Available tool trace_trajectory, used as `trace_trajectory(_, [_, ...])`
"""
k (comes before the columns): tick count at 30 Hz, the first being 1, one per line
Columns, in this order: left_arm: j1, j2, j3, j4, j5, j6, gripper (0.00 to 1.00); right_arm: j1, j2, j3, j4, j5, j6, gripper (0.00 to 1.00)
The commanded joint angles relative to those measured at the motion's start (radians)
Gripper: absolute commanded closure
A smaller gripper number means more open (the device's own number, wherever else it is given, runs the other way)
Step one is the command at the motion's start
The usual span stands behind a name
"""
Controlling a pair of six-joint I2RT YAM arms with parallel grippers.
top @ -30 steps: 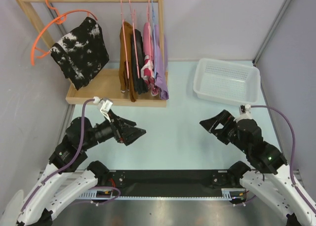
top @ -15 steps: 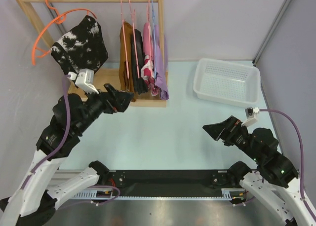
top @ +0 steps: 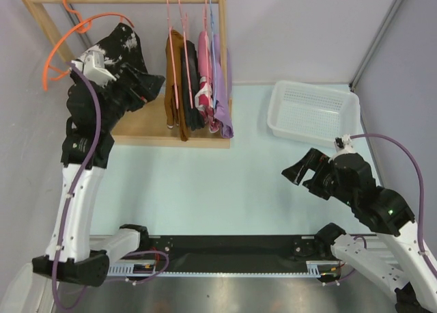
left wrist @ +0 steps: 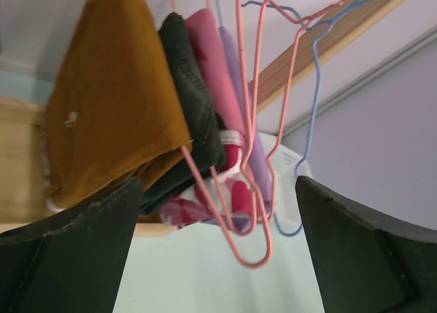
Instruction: Remove the trousers from the hanger
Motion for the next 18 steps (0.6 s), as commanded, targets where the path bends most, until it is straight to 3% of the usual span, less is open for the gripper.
trace_trajectory(1, [0.061, 0.063, -0.021, 0.263, 0.287, -0.17, 0.0, 0.0, 0.013, 0.064, -0.066, -0.009, -0.043, 0.0])
trace_trajectory(5, [0.062, 0.141, -0.001, 0.424, 0.369, -0.234, 0.02, -0.002, 0.033, 0.076, -0.115, -0.04, -0.121, 0.0])
trace_trajectory(13, [0.064, 0.281, 0.103, 0.447, 0.392, -0.27, 0.08, -0.002, 0.192, 0.108, -0.193, 0.007, -0.163, 0.0])
trace_trajectory(18, [0.064, 0.321, 0.114, 0.506, 0.381, -0.29, 0.11, -0.008, 0.165, 0.151, -0.152, 0.033, -0.147, 0.0])
